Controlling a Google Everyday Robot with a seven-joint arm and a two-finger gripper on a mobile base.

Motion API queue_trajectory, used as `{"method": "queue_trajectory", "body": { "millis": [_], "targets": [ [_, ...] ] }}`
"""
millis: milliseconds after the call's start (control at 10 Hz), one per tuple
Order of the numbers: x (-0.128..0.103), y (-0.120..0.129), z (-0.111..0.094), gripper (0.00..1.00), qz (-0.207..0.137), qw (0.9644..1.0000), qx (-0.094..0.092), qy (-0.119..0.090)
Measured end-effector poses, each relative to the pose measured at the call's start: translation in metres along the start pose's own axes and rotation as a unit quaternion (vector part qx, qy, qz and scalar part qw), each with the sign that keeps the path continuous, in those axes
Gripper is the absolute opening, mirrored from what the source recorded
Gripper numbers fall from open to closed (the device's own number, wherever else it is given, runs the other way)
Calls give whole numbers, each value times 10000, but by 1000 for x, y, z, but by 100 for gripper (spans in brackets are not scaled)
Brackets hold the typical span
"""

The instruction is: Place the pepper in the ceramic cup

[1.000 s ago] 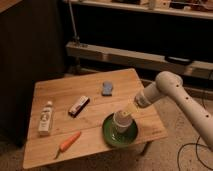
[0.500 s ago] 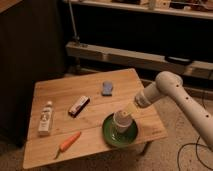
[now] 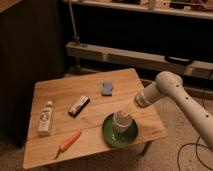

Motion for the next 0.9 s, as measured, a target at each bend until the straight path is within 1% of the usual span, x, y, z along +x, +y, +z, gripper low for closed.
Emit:
{"method": "queue_trajectory", "body": {
  "millis": [700, 800, 900],
  "targets": [
    [1, -1, 0, 80, -12, 10000, -11, 15],
    [3, -3, 0, 80, -86, 9999, -45, 85],
    [8, -12, -1, 80, -360, 9989, -78, 274]
  ]
}}
